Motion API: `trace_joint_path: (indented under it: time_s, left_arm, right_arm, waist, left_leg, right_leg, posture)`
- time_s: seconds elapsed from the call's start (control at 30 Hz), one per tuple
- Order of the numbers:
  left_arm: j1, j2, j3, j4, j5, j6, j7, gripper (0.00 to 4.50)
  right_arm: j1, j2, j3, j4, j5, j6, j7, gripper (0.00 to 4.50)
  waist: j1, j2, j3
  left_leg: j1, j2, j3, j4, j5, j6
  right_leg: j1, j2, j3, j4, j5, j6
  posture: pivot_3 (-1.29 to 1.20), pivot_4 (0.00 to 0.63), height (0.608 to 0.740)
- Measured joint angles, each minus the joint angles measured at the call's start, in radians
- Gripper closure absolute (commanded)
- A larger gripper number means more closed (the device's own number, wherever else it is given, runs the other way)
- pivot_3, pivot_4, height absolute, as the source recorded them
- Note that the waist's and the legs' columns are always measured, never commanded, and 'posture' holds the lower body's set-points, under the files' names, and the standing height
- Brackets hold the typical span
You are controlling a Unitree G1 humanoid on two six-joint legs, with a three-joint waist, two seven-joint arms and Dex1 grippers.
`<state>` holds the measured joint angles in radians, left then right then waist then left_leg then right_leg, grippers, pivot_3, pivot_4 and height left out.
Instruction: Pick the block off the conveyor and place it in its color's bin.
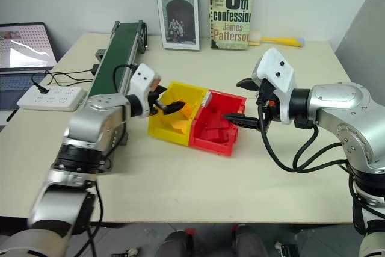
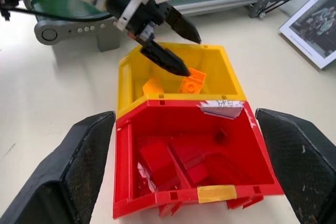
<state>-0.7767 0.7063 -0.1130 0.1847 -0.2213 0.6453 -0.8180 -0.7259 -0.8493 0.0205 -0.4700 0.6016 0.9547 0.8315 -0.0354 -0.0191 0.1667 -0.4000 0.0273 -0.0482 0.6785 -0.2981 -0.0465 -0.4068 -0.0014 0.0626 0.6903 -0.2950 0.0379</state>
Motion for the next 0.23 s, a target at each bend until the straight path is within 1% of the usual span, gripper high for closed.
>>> trace_joint_path:
  time_s: [0.03,0.1,0.13,0.23]
  left_arm:
    - [0.011,0.074,0.010,-0.024,-0.005,-0.002,-0.062,0.01]
    - [0.024,0.151,0.033,-0.041,-0.018,-0.015,-0.131,0.01]
    - [0.031,0.185,0.046,-0.046,-0.023,-0.025,-0.158,0.01]
    - [0.071,0.245,0.080,-0.073,-0.033,-0.051,-0.221,0.01]
  right_arm:
    - [0.017,-0.010,0.002,0.028,-0.018,-0.020,0.011,0.00]
    - [0.036,-0.016,0.005,0.060,-0.040,-0.054,0.022,0.00]
    - [0.046,-0.017,0.006,0.074,-0.051,-0.069,0.028,0.00]
    - [0.058,-0.017,0.014,0.100,-0.072,-0.107,0.044,0.00]
  waist:
    - [0.000,0.001,0.000]
    - [0.002,0.001,0.001]
    - [0.003,0.001,0.001]
    - [0.006,0.002,0.001]
  left_leg:
    - [0.000,0.000,0.000,0.000,0.000,0.000]
    - [0.000,0.000,0.000,0.000,0.000,0.000]
    - [0.000,0.000,0.000,0.000,0.000,0.000]
    - [0.000,0.000,0.000,0.001,0.000,0.000]
  right_leg:
    - [0.000,0.000,0.000,0.000,0.000,0.000]
    - [0.000,0.000,0.000,0.000,0.000,0.000]
    - [0.000,0.000,0.000,0.000,0.000,0.000]
    - [0.001,0.000,-0.001,0.000,0.000,0.000]
  posture:
    - [0.00,0.150,0.740]
    - [0.00,0.150,0.740]
    - [0.00,0.150,0.740]
    - [0.00,0.150,0.740]
